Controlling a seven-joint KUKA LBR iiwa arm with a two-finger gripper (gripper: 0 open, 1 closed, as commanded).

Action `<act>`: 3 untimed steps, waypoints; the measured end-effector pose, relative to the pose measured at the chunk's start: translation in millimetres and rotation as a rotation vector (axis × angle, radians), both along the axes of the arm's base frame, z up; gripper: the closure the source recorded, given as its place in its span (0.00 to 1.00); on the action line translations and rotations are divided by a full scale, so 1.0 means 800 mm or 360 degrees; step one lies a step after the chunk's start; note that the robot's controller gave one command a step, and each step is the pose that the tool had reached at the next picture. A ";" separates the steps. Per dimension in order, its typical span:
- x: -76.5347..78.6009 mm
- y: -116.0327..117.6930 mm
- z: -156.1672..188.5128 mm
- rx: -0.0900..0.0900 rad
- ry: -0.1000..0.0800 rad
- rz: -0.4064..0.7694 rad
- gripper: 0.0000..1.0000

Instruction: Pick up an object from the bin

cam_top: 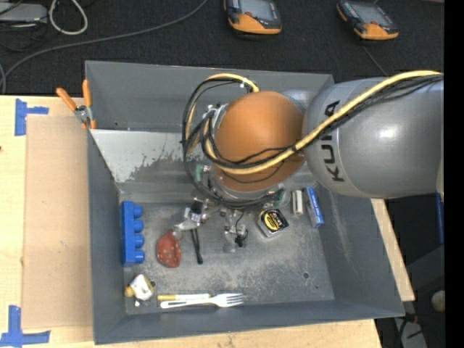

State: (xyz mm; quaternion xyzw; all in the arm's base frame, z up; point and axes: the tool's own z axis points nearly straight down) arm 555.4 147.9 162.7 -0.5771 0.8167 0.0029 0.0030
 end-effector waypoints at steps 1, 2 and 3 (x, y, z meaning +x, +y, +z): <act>-0.005 -0.010 0.013 0.0001 0.0002 0.0048 0.00; 0.021 0.003 -0.034 0.0002 0.0004 -0.0289 0.00; 0.034 0.003 -0.046 0.0001 0.0009 -0.0077 0.00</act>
Offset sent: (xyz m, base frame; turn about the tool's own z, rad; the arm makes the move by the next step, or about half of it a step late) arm 0.0477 0.0212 -0.0927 -0.2586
